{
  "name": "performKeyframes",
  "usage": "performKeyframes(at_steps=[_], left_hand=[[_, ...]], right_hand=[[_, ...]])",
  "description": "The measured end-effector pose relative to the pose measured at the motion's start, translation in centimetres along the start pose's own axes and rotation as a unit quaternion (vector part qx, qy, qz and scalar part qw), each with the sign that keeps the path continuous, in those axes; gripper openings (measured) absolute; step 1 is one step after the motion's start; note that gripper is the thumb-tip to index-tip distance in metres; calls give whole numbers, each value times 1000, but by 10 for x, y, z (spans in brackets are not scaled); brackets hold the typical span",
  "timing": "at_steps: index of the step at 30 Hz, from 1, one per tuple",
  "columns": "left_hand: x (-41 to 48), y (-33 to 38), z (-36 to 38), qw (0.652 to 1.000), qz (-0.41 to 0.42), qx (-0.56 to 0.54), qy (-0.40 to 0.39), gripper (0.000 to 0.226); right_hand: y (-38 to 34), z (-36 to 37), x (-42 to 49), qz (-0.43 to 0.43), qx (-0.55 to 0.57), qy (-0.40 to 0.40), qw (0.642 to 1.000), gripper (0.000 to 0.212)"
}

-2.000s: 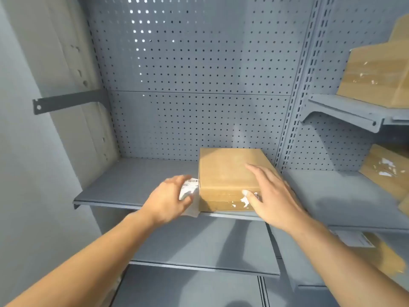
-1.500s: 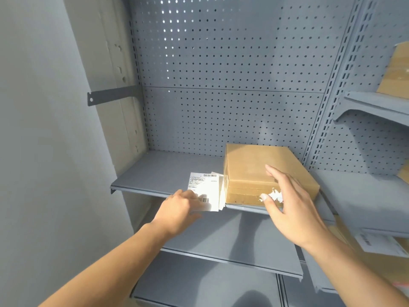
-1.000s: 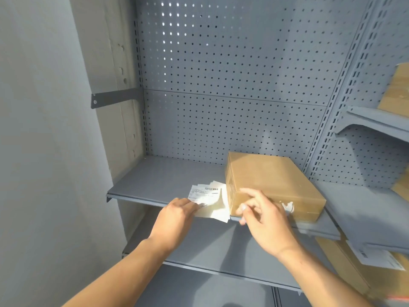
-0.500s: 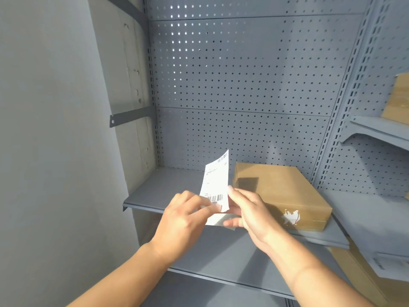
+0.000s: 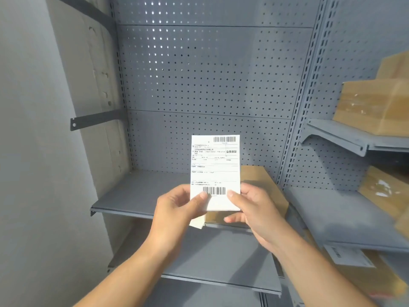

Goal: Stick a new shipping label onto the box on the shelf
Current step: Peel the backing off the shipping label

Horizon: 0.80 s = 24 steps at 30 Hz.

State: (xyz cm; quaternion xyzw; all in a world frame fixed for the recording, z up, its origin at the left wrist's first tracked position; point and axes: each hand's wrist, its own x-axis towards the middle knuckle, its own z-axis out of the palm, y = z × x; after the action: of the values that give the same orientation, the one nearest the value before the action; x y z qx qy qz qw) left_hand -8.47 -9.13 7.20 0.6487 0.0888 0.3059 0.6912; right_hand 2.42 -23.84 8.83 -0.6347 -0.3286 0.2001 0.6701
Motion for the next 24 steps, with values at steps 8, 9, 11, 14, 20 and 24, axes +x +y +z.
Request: performKeyframes(at_steps=[8,9,11,14,20,24], left_hand=[[6,10,21,998,36,-25,38,10],[7,11,23,998,40,-26,37,10],[6,15,26,998,45,-26,33,10],[5,17,27,998,48,-27,26,9],[3,17,21,998,43,-37,19,9],[4,16,17,998,42,-38,21,9]], right_hand=[[-9,-28,-28,-36,25,76,996,13],[-10,-31,-31,-41,25,82,995,11],[-13,-33,-35,-50,29,89,994,9],[-17,-32,-37,-51,41,90,994,8],[-16,-27,-38,-44,47,79,995,13],[-13,-23,-37,-40,48,75,995,14]])
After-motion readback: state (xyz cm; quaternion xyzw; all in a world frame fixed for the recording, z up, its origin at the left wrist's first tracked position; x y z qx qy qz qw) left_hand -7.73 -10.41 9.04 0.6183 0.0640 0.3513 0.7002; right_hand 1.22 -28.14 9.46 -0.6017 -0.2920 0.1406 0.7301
